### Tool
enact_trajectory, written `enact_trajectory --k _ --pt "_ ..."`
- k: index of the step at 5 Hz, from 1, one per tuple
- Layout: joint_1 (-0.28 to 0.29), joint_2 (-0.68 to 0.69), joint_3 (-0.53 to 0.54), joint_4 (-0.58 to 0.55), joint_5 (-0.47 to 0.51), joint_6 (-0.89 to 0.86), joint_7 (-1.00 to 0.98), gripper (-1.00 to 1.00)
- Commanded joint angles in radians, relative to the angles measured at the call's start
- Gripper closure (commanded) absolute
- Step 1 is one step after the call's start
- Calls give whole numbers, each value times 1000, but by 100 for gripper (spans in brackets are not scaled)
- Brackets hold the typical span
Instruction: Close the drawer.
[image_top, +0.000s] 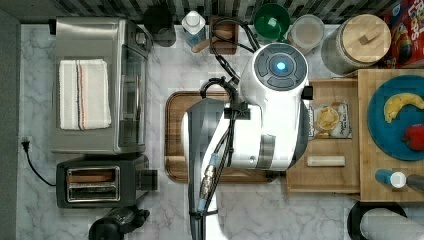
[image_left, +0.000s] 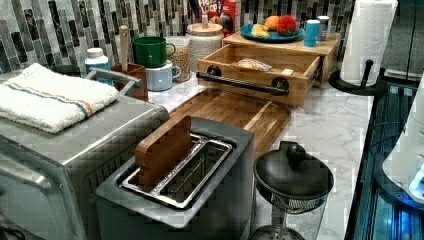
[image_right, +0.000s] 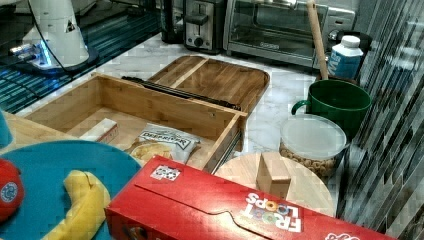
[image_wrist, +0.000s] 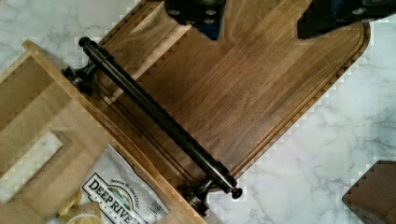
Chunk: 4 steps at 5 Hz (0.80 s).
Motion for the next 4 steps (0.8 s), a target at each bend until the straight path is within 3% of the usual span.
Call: enact_trajectory --k 1,2,3,4 --pt "-1 0 0 -1 0 2 -12 100" --pt "0 0 -1 -1 0 2 -12 100" --pt "-30 10 -5 -4 107 -18 -180 -100" --pt "-20 -18 16 -54 73 9 -282 -100"
